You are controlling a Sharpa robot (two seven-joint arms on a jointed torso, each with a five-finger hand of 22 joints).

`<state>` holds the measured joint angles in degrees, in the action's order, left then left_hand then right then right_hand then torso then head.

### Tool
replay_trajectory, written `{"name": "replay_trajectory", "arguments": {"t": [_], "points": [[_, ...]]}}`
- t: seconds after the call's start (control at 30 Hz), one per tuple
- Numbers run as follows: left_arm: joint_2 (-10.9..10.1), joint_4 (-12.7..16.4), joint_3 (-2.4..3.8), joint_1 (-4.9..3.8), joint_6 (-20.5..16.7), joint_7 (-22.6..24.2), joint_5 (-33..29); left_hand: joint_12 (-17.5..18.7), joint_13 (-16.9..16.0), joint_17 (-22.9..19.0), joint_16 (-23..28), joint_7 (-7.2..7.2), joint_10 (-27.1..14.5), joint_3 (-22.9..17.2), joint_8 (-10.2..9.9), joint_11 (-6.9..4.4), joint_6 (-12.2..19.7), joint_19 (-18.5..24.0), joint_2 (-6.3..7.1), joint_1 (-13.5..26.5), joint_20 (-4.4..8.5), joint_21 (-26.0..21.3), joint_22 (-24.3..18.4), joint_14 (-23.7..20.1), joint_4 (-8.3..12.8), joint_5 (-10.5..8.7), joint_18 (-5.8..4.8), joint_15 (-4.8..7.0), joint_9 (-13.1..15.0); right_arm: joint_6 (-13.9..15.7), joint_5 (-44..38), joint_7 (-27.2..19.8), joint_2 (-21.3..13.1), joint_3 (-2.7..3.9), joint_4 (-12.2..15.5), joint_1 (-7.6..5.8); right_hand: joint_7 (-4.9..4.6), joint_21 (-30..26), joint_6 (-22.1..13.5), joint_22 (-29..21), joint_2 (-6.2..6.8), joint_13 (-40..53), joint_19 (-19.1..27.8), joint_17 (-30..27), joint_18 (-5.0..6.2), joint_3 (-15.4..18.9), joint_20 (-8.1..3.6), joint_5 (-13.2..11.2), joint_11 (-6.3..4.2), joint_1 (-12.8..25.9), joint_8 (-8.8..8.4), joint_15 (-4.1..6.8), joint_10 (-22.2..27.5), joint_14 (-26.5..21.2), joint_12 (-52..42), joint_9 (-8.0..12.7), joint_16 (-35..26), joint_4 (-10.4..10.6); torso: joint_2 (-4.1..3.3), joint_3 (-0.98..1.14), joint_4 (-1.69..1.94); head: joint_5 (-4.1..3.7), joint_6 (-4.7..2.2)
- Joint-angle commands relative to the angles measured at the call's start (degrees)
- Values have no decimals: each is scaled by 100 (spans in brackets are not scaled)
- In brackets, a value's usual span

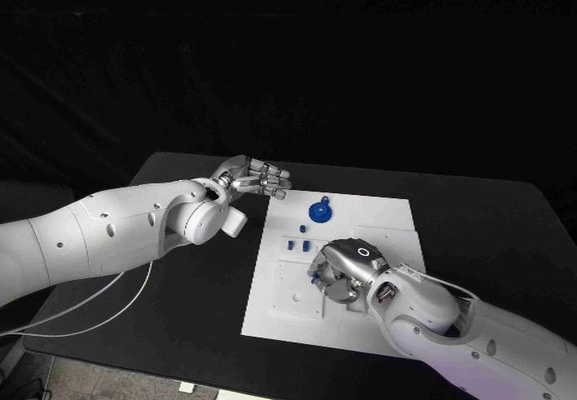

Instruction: Assemble the parts on the task board

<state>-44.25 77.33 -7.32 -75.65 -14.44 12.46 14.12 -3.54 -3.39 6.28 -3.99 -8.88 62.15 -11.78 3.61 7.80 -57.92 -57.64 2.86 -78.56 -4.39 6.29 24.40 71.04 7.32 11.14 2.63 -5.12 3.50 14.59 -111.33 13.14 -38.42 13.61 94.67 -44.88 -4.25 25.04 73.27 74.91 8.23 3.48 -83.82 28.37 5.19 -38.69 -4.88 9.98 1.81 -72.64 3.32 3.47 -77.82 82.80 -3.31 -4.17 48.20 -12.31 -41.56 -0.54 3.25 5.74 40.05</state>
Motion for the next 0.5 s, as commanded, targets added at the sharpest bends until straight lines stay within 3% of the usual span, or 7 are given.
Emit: {"name": "replay_trajectory", "arguments": {"t": [0.03, 0.5], "points": [[10, 9, 6, -6, 70, 29, -29, 18, 3, 9, 19, 1, -29, -4, 12, 6, 55, 13, -44, 5, 21, 34, -7, 1, -29, -16, 13, -12, 9, -119, -136, 104, 16, -6, -18, 8, -6, -5, 25, 272, -13, 7, -95, -4, 102, -23, -23, 24, -60, -31, 34, 38, -110, -4, -11, -10, 31, 6, 0, -2, 1, -9, 1], [14, 11, 6, -6, 70, 22, -29, 18, 3, 9, 19, 1, -29, -4, 12, 6, 55, 13, -44, 5, 21, 34, -7, 1, -29, -16, 13, -12, 9, -268, -76, 111, 76, -15, -42, 8, -15, -39, 5, 264, -8, 6, -84, -15, 98, 5, -5, 21, -53, -17, 33, 19, -80, -2, -11, -3, 25, 17, 1, -8, 6, -18, 15]]}}
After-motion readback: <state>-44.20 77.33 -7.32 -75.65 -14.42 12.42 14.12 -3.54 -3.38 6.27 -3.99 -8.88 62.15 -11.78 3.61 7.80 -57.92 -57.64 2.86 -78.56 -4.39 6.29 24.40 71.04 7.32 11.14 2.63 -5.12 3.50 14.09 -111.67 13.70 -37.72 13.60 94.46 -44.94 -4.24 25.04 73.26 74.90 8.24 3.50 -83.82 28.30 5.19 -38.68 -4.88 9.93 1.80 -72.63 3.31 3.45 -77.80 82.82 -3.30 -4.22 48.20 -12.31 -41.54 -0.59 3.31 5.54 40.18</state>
